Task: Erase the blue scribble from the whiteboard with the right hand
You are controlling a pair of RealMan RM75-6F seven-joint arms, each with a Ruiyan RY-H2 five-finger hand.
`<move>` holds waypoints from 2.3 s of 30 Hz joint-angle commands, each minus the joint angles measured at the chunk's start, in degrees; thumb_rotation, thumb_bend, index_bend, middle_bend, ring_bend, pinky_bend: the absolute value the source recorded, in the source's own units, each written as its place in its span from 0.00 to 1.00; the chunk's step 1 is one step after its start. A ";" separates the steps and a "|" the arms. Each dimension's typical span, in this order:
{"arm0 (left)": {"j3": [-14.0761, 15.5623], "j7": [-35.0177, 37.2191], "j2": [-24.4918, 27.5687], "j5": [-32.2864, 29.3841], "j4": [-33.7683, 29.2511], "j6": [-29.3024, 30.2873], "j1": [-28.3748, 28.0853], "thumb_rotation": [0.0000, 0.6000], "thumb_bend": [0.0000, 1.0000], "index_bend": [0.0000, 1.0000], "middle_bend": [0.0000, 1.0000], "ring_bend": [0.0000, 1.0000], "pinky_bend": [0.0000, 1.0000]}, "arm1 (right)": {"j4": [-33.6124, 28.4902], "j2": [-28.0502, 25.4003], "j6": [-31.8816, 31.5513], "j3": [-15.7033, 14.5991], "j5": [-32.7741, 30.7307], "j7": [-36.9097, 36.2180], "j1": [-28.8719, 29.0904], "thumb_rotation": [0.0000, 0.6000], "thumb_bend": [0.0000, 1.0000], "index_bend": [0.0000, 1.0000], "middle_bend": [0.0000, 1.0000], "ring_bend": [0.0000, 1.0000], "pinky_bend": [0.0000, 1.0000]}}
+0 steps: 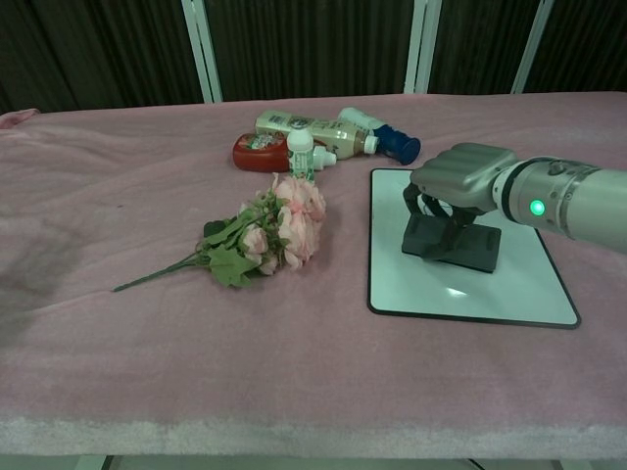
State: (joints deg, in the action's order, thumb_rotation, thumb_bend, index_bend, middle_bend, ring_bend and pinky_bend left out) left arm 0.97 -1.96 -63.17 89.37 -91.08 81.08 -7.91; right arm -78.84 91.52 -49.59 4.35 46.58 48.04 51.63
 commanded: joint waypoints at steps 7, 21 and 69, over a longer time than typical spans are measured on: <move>-0.06 -1.34 -0.41 -0.44 -0.20 -0.51 -0.15 1.00 0.40 0.00 0.00 0.01 0.09 | 6.24 1.85 -1.20 0.19 1.65 -0.89 0.45 1.00 0.38 0.94 0.76 0.76 0.88; -0.58 -2.76 -0.92 -1.95 -0.39 -1.75 -0.68 1.00 0.40 0.00 0.00 0.01 0.09 | 27.56 12.50 5.29 4.34 -2.74 0.10 5.58 1.00 0.38 0.94 0.76 0.76 0.88; 1.53 -3.06 -1.15 2.61 -0.57 -0.71 -0.76 1.00 0.40 0.00 0.01 0.01 0.09 | 11.48 -13.05 -9.22 -10.27 24.53 -23.31 -19.08 1.00 0.38 0.90 0.76 0.75 0.84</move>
State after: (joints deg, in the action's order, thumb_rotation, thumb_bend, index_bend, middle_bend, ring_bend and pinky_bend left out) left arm 2.52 -5.06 -64.21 91.65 -91.75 80.39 -8.53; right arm -72.56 76.79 -59.21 -4.51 67.62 30.28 34.61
